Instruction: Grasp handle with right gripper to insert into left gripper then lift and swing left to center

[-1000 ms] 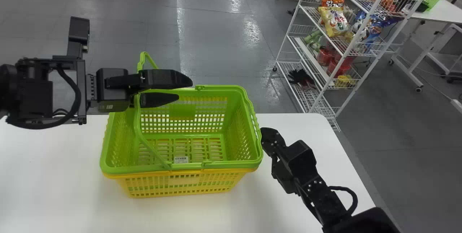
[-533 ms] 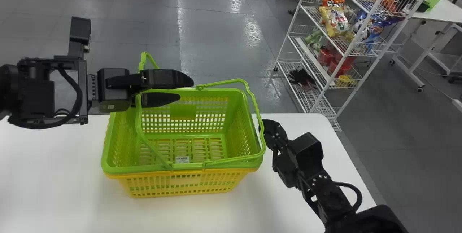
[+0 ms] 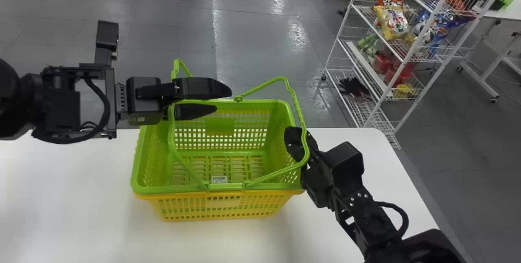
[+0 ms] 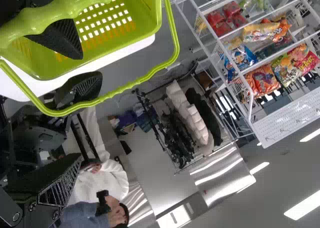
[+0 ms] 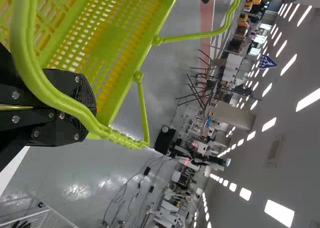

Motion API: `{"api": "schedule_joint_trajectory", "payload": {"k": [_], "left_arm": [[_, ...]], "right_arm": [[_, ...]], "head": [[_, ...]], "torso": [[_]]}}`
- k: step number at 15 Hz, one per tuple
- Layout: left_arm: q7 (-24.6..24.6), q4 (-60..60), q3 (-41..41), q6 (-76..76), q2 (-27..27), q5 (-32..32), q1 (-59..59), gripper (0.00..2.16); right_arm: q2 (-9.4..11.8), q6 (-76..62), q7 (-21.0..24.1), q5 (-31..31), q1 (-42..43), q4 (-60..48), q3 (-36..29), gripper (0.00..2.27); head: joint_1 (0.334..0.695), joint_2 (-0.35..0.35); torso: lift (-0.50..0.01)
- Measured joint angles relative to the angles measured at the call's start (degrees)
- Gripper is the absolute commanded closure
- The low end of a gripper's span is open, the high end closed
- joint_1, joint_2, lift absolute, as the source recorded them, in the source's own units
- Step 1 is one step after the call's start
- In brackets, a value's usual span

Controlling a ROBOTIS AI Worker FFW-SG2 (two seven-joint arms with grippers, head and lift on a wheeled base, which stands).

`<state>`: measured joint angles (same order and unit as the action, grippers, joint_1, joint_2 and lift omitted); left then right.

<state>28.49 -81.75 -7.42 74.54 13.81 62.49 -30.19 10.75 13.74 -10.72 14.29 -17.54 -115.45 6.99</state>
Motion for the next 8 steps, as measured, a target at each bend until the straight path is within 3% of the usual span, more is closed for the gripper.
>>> {"api": "schedule_joint_trajectory", "payload": {"k": [8], "left_arm": [[-0.11,2.28,-2.00,-0.68,-0.23,-2.02,-2.49,0.12]], "right_arm": [[-2.36,3.34,0.43,1.48,1.41,-1.87,5.25,2.25]], "head": [[0.695,-0.123]], "torso": [[-0.093]]}}
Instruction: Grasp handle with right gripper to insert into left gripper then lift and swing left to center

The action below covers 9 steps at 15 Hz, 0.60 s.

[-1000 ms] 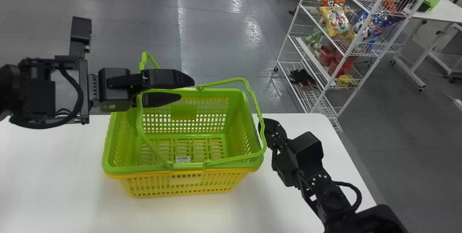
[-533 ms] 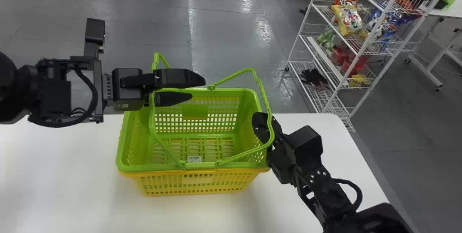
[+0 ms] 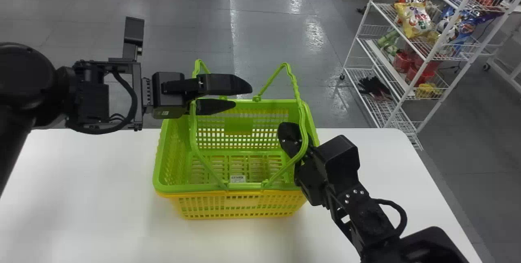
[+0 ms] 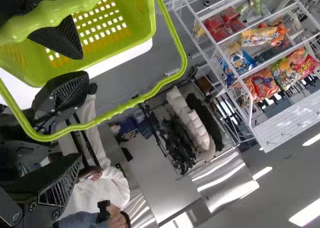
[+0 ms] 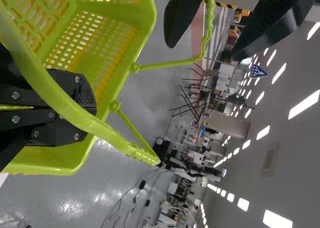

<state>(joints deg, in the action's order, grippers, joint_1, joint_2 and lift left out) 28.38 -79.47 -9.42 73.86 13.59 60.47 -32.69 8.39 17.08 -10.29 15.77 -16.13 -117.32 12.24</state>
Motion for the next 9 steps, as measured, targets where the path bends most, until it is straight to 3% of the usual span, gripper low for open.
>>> {"api": "schedule_joint_trajectory", "payload": {"k": [9], "left_arm": [[-0.05,2.38,-1.96,-0.77,-2.46,-1.96,-2.95,0.12]], "right_arm": [[-0.48,1.82,0.61,1.42,0.85,-0.36,3.05,2.25]], "head": [[0.695,-0.121]], "torso": [[-0.093]]}}
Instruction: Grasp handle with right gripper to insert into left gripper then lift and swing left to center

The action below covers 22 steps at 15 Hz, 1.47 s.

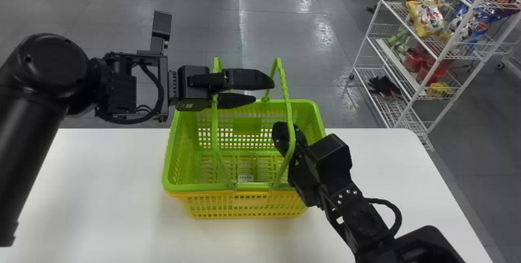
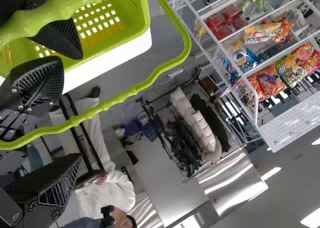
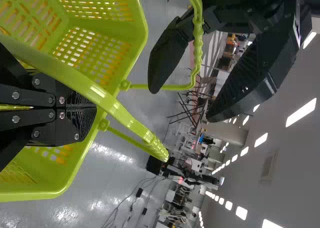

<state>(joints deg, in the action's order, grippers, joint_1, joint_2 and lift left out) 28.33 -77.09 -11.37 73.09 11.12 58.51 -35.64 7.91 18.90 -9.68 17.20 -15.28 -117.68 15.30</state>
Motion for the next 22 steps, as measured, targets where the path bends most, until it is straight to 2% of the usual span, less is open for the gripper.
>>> {"api": "schedule_joint_trajectory", "payload": {"k": [10,18,22], "left_arm": [[-0.03,1.06,-0.93,-0.17,-1.70,-0.78,-0.96,0.12],[0.15,1.23,-0.55,-0.18,-1.73,0.05,-0.92,0.12],[0.49,2.06,-0.42,-0.72,-1.81,0.39,-0.92,0.12]], "right_arm": [[-0.84,1.98,0.19,1.58,1.17,-0.73,3.17,2.25],[-0.42,0.65,0.31,-0.57,-3.53,-4.56,-3.55,2.25],[-0.42,-0.78,0.27,-3.41,-7.71,-7.00,-9.12,2.25]], "head": [[0.695,-0.109],[0.695,-0.171],[0.695,-0.223]], "torso": [[-0.093],[-0.093],[-0.093]]}}
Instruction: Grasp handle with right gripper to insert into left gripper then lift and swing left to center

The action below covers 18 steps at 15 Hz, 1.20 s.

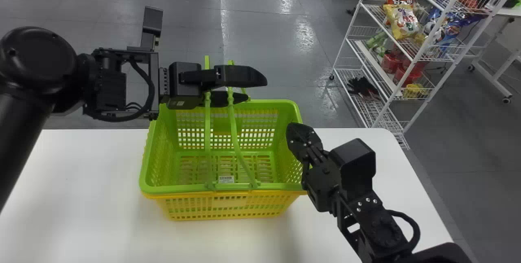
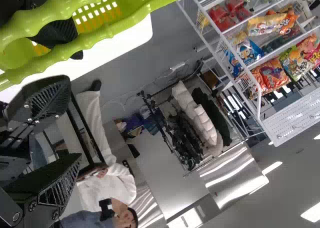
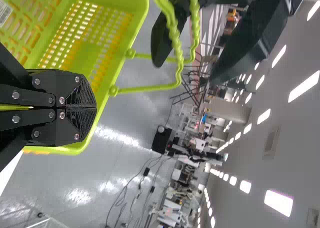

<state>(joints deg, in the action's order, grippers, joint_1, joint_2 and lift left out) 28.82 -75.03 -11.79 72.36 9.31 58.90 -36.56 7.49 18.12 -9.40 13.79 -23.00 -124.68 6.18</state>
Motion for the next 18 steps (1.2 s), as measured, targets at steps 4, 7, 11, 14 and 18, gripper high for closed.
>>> {"api": "schedule_joint_trajectory", "payload": {"k": [4,7,11,14,18], "left_arm": [[0.65,1.56,0.13,-1.47,-0.31,1.27,-0.09,0.12],[0.89,2.23,0.24,-1.56,-0.28,2.20,-0.11,0.12],[0.99,3.49,0.30,-1.66,-0.34,2.85,-0.38,0.12],[1.25,4.69,0.30,-2.16,-0.54,3.51,-0.67,0.12],[1.65,6.15,0.30,-2.61,-1.01,4.01,-1.03,0.12]], "right_arm": [[-0.27,-3.63,0.05,-2.23,-4.88,-1.58,-5.30,2.25],[-1.11,-9.00,0.07,-5.24,-8.94,-1.98,-10.23,2.17],[-2.81,-16.29,-0.63,-10.13,-12.56,1.30,-14.93,1.32],[-3.93,-23.01,-1.45,-12.43,-14.26,6.53,-16.54,0.17],[-4.57,-30.63,-1.50,-13.03,-15.49,12.51,-16.89,0.07]], "head": [[0.695,-0.269],[0.695,-0.305],[0.695,-0.349],[0.695,-0.350],[0.695,-0.350]], "torso": [[-0.093],[-0.093],[-0.093],[-0.093],[-0.093]]}}
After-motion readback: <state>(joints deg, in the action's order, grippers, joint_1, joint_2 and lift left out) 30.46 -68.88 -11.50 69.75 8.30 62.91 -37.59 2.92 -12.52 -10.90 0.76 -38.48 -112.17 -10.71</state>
